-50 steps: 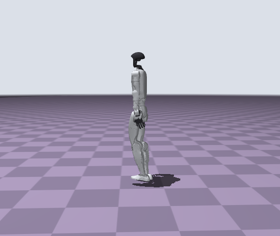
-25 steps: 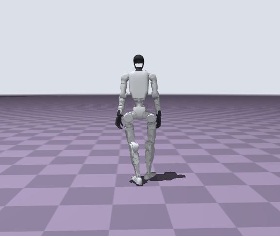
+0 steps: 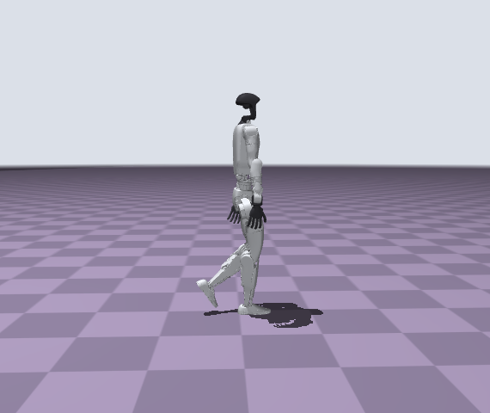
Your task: In place motions
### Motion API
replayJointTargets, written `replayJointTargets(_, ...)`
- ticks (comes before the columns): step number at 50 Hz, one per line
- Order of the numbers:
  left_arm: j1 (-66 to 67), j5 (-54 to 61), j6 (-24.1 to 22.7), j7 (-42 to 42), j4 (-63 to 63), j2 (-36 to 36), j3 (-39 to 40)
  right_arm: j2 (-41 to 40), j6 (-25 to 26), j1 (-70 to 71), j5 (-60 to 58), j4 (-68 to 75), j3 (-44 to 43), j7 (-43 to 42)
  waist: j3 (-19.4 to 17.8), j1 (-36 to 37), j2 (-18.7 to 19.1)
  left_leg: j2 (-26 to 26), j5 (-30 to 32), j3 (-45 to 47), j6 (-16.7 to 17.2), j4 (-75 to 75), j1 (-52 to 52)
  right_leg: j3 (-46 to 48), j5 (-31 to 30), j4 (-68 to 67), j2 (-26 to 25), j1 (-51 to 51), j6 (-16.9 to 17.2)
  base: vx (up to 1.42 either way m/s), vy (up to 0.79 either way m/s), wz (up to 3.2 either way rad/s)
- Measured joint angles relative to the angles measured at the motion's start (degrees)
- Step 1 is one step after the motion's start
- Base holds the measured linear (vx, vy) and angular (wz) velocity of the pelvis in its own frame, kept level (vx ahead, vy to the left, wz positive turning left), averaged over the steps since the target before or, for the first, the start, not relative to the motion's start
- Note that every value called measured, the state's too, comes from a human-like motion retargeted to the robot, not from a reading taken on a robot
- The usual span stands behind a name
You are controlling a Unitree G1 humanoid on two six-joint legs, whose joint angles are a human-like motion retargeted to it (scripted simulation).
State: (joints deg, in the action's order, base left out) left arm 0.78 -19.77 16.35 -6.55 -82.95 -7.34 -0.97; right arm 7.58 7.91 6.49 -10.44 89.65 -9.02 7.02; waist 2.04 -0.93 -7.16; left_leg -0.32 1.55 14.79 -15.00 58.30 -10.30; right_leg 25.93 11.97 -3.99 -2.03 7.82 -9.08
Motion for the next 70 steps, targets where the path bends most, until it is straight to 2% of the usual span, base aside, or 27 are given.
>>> replayJointTargets(5,-2.8,5.5,-1.8,-1.1,2.4,1.7,1.9,-1.1,-1.7,0.9,-5.5,-3.8,4.1,1.0,-2.2,2.0,-0.2,3.2,-5.5,-6.1,0.0,-3.8,-6.5,-5.0,-2.0,0.0,-1.7,-0.5,-1.1,-0.05,0.07,-2.08)
replayJointTargets(8,-3.3,5.2,-2.2,-1.6,2.6,2.3,1.5,-1.5,-2.6,0.7,-10.1,-5.8,6.8,1.3,-1.5,0.6,1.0,-1.7,-3.6,-12.4,0.0,-16.8,-8.3,-7.3,-4.5,0.0,-1.1,-0.1,0.7,0.01,0.70,-1.53)
replayJointTargets(10,-2.8,4.1,-2.1,-1.1,2.2,3.8,0.5,-1.1,-2.9,-0.3,-12.9,-6.4,8.3,1.2,-0.5,-1.0,1.4,-8.7,2.9,-17.7,0.0,-32.4,-5.3,-9.6,-6.0,-0.5,2.8,-0.1,4.0,0.13,0.96,-1.21)
replayJointTargets(13,-2.7,2.7,-2.2,-1.6,1.3,4.2,-1.4,-0.9,-3.0,-0.5,-14.8,-6.3,9.2,0.7,-1.9,-0.7,4.1,-6.6,7.8,-24.8,9.0,-46.3,-0.6,-13.7,-7.2,-1.9,-0.4,-1.9,3.5,0.20,0.37,-1.68)
replayJointTargets(15,-2.3,1.8,-2.5,-2.0,0.5,4.7,-2.6,-0.6,-2.7,-1.2,-14.8,-5.7,9.1,0.4,-2.6,-1.0,5.3,-6.0,9.3,-25.5,10.7,-49.9,2.4,-16.0,-7.8,-2.6,-1.3,-3.3,3.7,0.25,0.33,-1.44)
replayJointTargets(18,-2.2,0.3,-2.3,-1.7,-1.3,6.0,-2.1,-0.2,-1.3,-1.6,-13.5,-4.8,8.1,0.6,-1.5,-3.3,6.9,-3.0,5.4,-16.1,11.8,-49.4,4.3,-18.1,-8.2,-3.7,-1.2,-3.0,3.9,0.17,0.33,-1.06)
replayJointTargets(24,-2.5,0.8,-2.3,-3.6,-4.1,7.7,-0.7,0.9,-1.0,-2.0,-8.5,-5.1,6.0,1.5,-0.1,-6.4,10.9,-3.2,3.9,-15.0,11.6,-53.9,7.2,-20.6,-9.4,-4.2,-2.5,-2.0,4.2,0.02,0.28,-0.82)
replayJointTargets(30,-2.7,-2.7,-1.7,-3.6,-3.4,5.6,-1.7,1.1,-0.8,-2.3,-5.4,-5.6,4.8,0.3,0.9,-6.2,12.0,-4.2,2.2,-15.1,11.6,-53.7,6.8,-20.4,-10.0,-5.1,-1.6,-1.4,4.7,0.02,0.17,-0.04)
replayJointTargets(36,-3.7,-1.6,-1.1,-4.5,-2.8,4.8,-0.5,0.8,-0.8,-2.8,-6.0,-6.1,4.6,1.4,1.0,-5.8,12.2,-4.9,2.6,-19.5,13.1,-52.4,5.3,-19.4,-10.2,-5.8,-1.0,-3.0,4.9,0.02,0.03,0.93)
replayJointTargets(40,-3.4,-0.8,-1.5,-4.7,-2.1,4.7,-0.4,0.4,-0.4,-3.2,-7.5,-8.0,3.3,3.4,1.7,-7.7,12.9,-5.1,3.7,-24.8,14.8,-51.3,3.0,-24.9,-11.2,-6.2,-2.4,-3.2,5.0,0.07,-0.09,1.94)
replayJointTargets(45,-3.2,-0.6,-1.7,-5.0,-2.7,4.5,-1.0,0.6,-1.7,-2.7,-7.1,-12.1,3.9,3.7,1.4,-11.3,14.2,-5.7,5.2,-33.2,17.7,-51.2,0.2,-32.1,-11.4,-6.6,-4.0,-2.8,7.2,-0.06,-0.09,2.22)
replayJointTargets(47,-3.2,-1.0,-1.5,-5.0,-2.5,4.0,-0.8,0.9,-2.2,-1.9,-7.4,-13.3,5.0,3.5,0.6,-11.7,14.4,-5.9,5.5,-35.8,19.0,-51.3,-0.6,-32.0,-10.3,-6.8,-4.4,-2.7,7.5,-0.16,-0.08,1.97)
replayJointTargets(49,-3.3,-1.1,-1.4,-5.0,-1.9,3.4,-0.7,1.3,-2.6,-1.0,-7.6,-13.9,6.2,3.3,-0.7,-10.6,13.7,-6.7,5.9,-37.9,20.1,-51.2,-1.4,-29.4,-8.9,-6.4,-4.2,-3.1,6.4,-0.20,-0.07,1.66)
replayJointTargets(53,-4.0,0.0,-1.1,-4.4,-0.2,3.4,-0.2,3.0,-3.0,1.0,-8.2,-14.8,6.9,4.0,-4.6,-4.5,11.3,-10.0,6.1,-40.2,20.4,-51.6,-2.8,-21.5,-8.2,-5.1,-1.9,-4.2,5.2,-0.33,0.02,1.47)
replayJointTargets(55,-4.1,2.2,-1.4,-3.4,0.2,4.5,0.3,3.9,-3.4,1.4,-8.4,-15.1,7.0,4.2,-6.4,-0.3,10.5,-10.4,3.2,-38.3,18.4,-52.9,-4.1,-16.5,-8.5,-4.2,0.4,-4.4,5.3,-0.55,0.00,1.49)
replayJointTargets(58,-4.3,6.4,-2.8,-2.9,-1.8,5.8,1.6,5.2,-3.3,1.9,-9.6,-13.9,7.5,4.5,-7.0,3.0,8.3,-8.0,-5.2,-24.0,15.3,-55.3,-6.8,-10.4,-8.3,-2.9,2.9,-4.2,4.9,-0.53,-0.05,2.11)
replayJointTargets(60,-3.7,8.5,-3.0,-2.0,-3.8,6.6,2.3,5.3,-2.7,1.3,-11.4,-12.6,7.0,3.7,-6.2,3.7,8.4,-3.8,-9.7,-10.8,18.7,-56.3,-8.0,-4.7,-8.1,-1.5,3.8,-4.9,5.1,-0.45,-0.02,2.90)
replayJointTargets(62,-3.3,10.0,-1.6,0.4,-5.7,6.8,2.7,5.1,-2.6,0.2,-12.4,-11.3,6.4,2.7,-4.9,2.8,8.5,0.6,-11.5,6.6,22.8,-55.1,-7.6,2.1,-7.7,-0.1,4.9,-5.7,6.0,-0.48,-0.01,3.53)
replayJointTargets(64,-3.3,10.7,-0.5,2.4,-7.1,6.4,3.2,4.9,-2.8,-0.8,-12.4,-9.9,6.1,2.3,-3.7,1.1,8.6,3.5,-12.2,18.4,24.4,-52.3,-6.3,8.9,-7.1,1.0,5.8,-6.4,7.1,-0.58,0.02,3.78)
replayJointTargets(65,-3.5,10.8,-0.3,3.1,-7.6,6.1,3.5,4.8,-2.9,-1.3,-12.4,-9.2,6.0,2.1,-3.2,0.7,8.6,4.3,-12.5,21.5,23.9,-50.7,-5.7,12.0,-6.8,1.4,6.1,-6.9,7.7,-0.58,0.02,3.65)
replayJointTargets(70,-3.7,9.0,-0.6,1.1,-8.4,3.6,4.9,3.3,-2.8,-4.2,-13.0,-4.8,4.3,2.3,-0.2,-0.2,6.6,5.4,-16.1,14.3,19.6,-38.7,-6.6,24.3,-5.3,2.9,8.3,-9.4,11.2,-0.44,0.03,3.41)
